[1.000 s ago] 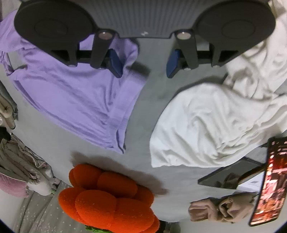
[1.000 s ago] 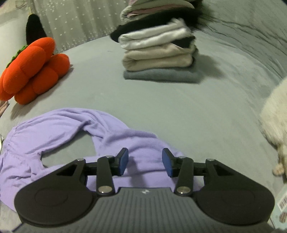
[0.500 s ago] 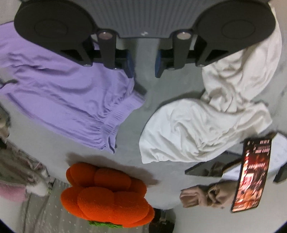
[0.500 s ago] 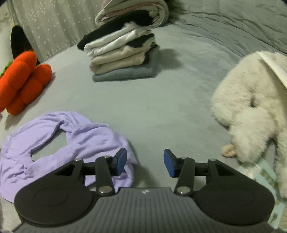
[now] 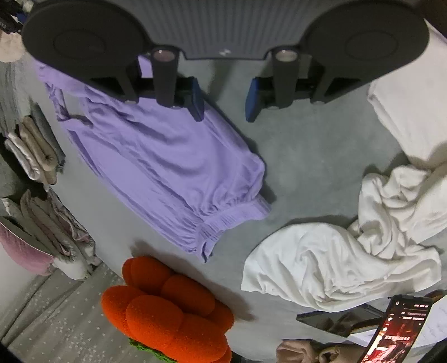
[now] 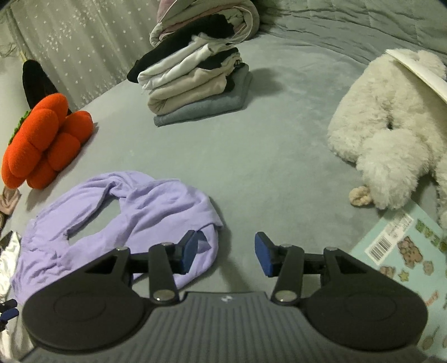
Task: Fold clothes
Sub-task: 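Grasp the lavender pants edge with the right gripper and pull it to smooth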
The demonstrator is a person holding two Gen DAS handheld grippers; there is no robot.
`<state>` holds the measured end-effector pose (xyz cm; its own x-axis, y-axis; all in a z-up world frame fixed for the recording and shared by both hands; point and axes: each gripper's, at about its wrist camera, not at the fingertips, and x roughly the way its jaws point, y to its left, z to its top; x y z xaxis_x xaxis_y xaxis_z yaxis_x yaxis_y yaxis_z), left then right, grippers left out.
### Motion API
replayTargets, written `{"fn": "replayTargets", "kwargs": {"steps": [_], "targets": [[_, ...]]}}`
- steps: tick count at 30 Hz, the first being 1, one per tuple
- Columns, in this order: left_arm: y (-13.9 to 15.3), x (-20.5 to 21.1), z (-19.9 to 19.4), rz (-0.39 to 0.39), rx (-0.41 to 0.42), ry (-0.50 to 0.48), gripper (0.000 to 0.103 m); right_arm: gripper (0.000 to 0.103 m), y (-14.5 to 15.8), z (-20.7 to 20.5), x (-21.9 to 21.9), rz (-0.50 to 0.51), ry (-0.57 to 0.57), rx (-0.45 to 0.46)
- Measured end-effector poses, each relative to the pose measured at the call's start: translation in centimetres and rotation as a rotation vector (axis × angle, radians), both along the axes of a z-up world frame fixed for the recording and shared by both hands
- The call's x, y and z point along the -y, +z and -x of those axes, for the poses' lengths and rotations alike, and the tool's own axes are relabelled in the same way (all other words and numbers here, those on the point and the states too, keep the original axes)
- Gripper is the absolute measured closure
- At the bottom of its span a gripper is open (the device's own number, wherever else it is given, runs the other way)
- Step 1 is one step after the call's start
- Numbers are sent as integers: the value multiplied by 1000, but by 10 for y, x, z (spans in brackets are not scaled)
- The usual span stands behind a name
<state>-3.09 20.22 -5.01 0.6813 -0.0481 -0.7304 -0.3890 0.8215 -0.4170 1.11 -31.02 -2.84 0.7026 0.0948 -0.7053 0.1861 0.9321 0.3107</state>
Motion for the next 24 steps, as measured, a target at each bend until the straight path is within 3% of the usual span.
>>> {"fn": "replayTargets", "kwargs": {"steps": [4,11,14,16,17,18,19,24], "targets": [[0,1,-1,-5,12,17,71,53,-2,1,3,-39,-1,-29],[-1,-3,-5,2,22,22,71,53,-8,4,24,-354,-56,-29],[-3,-5,-8,13,28,30,72,54,-14,-4,24,-420,-81,-32],[-3,-7,-10,12,28,40,80,65,-18,-11,22,-436,-101,-34],[-4,-7,-11,10,28,45,92,70,-20,-14,21,-446,-108,-33],[-4,-8,-11,9,27,51,102,83,-21,-18,20,-459,-114,-30],[-3,-9,-11,8,30,57,103,96,-20,-20,20,-465,-120,-24],[13,-14,-6,-32,78,70,103,100,8,-19,16,-393,-135,72]]}}
